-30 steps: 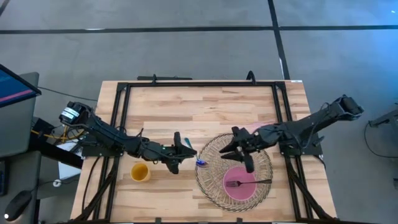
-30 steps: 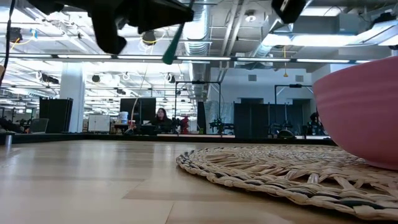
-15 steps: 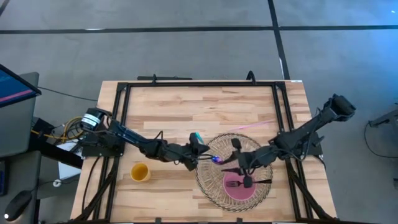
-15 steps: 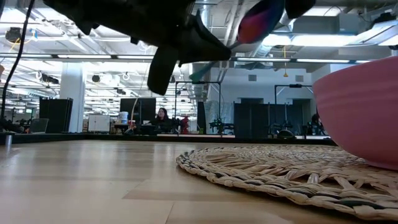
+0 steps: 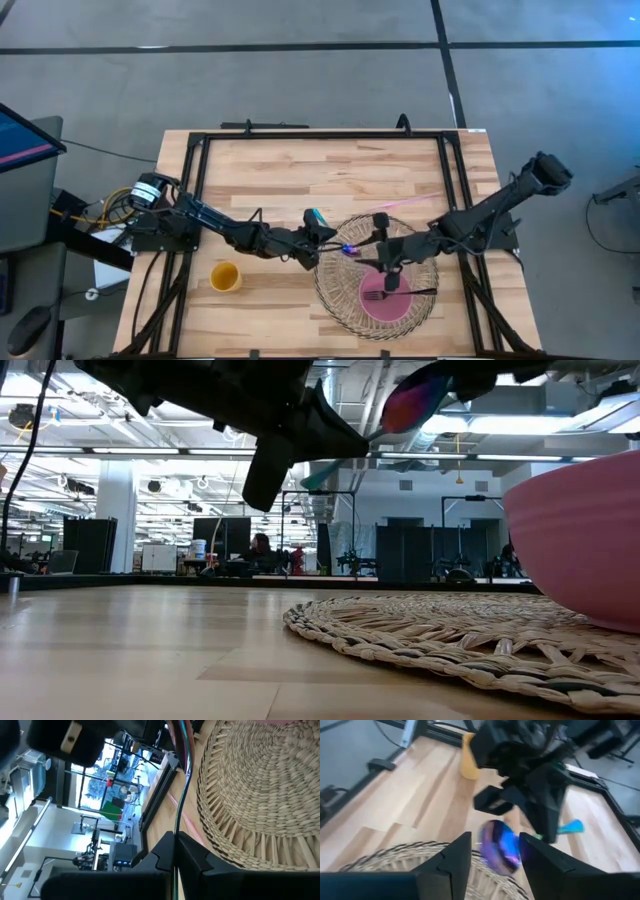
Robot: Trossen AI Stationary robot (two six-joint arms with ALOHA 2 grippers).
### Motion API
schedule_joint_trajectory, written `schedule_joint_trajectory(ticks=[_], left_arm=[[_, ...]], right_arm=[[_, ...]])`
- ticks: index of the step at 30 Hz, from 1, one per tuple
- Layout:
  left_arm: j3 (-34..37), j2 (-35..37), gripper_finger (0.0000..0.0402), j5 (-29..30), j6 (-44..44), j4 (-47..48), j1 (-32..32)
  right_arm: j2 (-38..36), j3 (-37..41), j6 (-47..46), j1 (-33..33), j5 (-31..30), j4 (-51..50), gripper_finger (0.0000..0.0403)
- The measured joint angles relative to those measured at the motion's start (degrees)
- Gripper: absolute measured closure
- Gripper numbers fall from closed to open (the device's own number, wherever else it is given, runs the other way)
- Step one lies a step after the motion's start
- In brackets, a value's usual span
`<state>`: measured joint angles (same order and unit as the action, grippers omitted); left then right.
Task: Pick & Place Utensil
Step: Put the blue spoon into the pink bowl on the brown mat
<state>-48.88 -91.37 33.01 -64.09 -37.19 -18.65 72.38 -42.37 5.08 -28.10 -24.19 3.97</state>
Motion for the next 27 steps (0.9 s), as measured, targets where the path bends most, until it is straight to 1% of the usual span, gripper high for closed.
schedule_joint_trajectory(ticks=[3,9,17,19,21,27], left_arm=[[0.00,0.02,0.0393,0.11,0.00,0.03,0.06],[0.00,0.07,0.0392,0.18,-0.02,-0.15,0.10],[0.00,0.07,0.0388,-0.44,0.50,-0.10,0.81],[0.02,0.07,0.0380,-0.44,0.51,0.05,0.74],[0.02,0.07,0.0366,-0.42,0.54,0.15,0.66],[0.07,0.07,0.0314,-0.02,6.06,-0.13,0.46]], right_arm=[[0.00,0.00,0.02,1.00,0.10,-1.00,0.0262],[0.00,0.00,0.02,1.78,0.30,-3.73,0.0319],[-0.02,0.00,0.65,1.76,0.88,-3.18,0.0388],[-0.07,-0.05,0.65,1.78,1.40,-3.04,0.0396],[-0.09,-0.07,0.28,1.78,1.40,-3.08,0.0395],[-0.10,-0.04,0.08,1.78,1.59,-3.51,0.0400]])
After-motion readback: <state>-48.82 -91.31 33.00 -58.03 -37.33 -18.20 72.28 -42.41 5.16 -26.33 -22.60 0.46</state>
